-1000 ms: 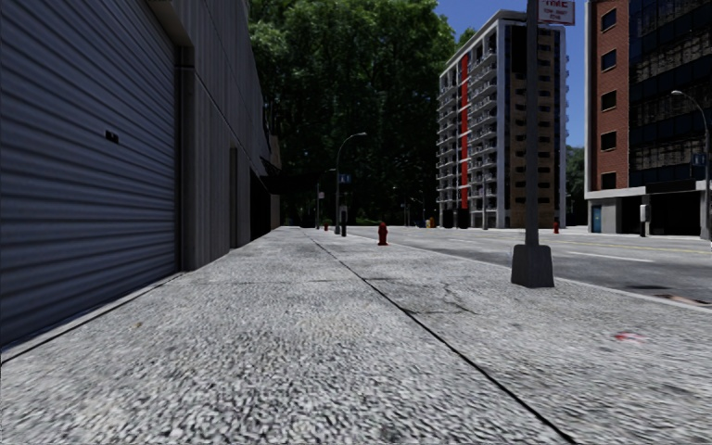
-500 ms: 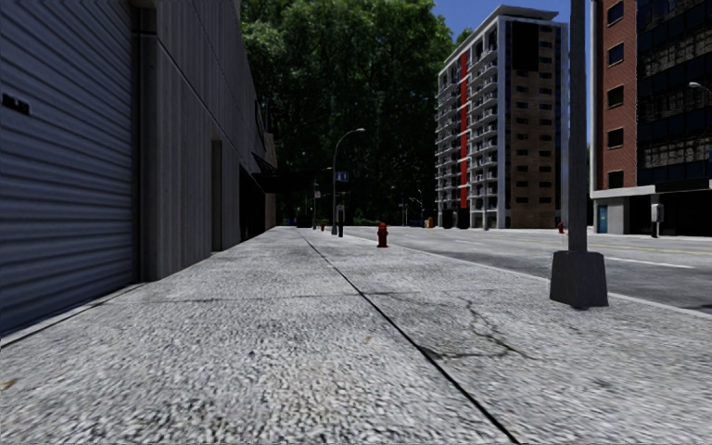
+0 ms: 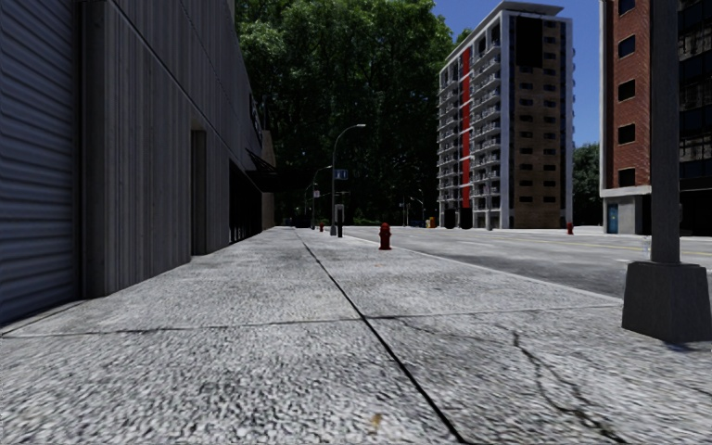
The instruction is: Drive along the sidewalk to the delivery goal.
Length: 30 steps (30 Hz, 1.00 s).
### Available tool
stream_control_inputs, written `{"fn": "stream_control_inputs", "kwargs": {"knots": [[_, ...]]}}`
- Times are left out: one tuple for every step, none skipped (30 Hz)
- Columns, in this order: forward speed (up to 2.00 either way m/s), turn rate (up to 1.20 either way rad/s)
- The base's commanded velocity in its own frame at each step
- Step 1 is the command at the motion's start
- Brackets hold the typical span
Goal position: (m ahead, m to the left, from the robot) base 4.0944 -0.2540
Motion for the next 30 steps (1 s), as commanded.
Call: {"fn": "stream_control_inputs", "kwargs": {"knots": [[2.0, 0.0], [2.0, 0.0], [2.0, 0.0], [2.0, 0.0], [2.0, 0.0], [2.0, 0.0], [2.0, 0.0], [2.0, 0.0], [2.0, 0.0], [2.0, 0.0], [2.0, 0.0], [2.0, 0.0], [2.0, 0.0], [2.0, 0.0], [2.0, 0.0], [2.0, 0.0], [2.0, 0.0], [2.0, 0.0], [2.0, 0.0], [2.0, 0.0], [2.0, 0.0], [2.0, 0.0], [2.0, 0.0], [2.0, 0.0], [2.0, 0.0], [2.0, 0.0], [2.0, 0.0], [2.0, 0.0], [2.0, 0.0], [2.0, 0.0]]}}
